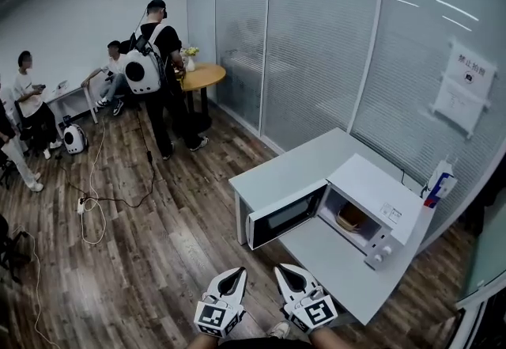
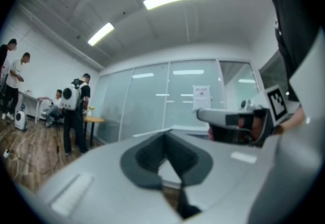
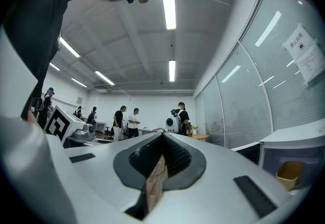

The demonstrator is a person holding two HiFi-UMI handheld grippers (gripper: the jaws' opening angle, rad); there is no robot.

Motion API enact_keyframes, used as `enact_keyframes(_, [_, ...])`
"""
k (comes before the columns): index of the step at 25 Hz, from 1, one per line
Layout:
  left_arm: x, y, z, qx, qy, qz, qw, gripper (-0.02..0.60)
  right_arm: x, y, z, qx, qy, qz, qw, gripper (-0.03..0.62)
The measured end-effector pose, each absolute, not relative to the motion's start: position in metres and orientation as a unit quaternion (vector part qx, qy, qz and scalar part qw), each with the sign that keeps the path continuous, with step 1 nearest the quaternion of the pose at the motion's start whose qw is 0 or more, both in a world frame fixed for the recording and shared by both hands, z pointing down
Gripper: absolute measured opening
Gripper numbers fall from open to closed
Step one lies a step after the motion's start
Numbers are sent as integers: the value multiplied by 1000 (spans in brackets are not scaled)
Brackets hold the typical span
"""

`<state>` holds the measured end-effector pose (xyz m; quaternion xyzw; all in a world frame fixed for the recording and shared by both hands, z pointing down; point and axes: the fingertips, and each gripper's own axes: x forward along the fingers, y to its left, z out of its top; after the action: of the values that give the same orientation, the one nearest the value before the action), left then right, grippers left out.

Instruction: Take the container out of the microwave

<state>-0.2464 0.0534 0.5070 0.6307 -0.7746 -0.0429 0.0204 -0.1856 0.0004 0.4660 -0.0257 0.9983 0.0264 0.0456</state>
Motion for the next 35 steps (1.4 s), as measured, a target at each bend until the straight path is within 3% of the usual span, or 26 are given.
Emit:
enact_keyframes(12, [-254,-51,500,653,-756,-40,21,5,-194,-103,466,-49,997,13,50,-2])
enact_keyframes(35, [-194,-248,550,754,-653,28,72,5,-81,-289,504,-252,967,-26,24,-2])
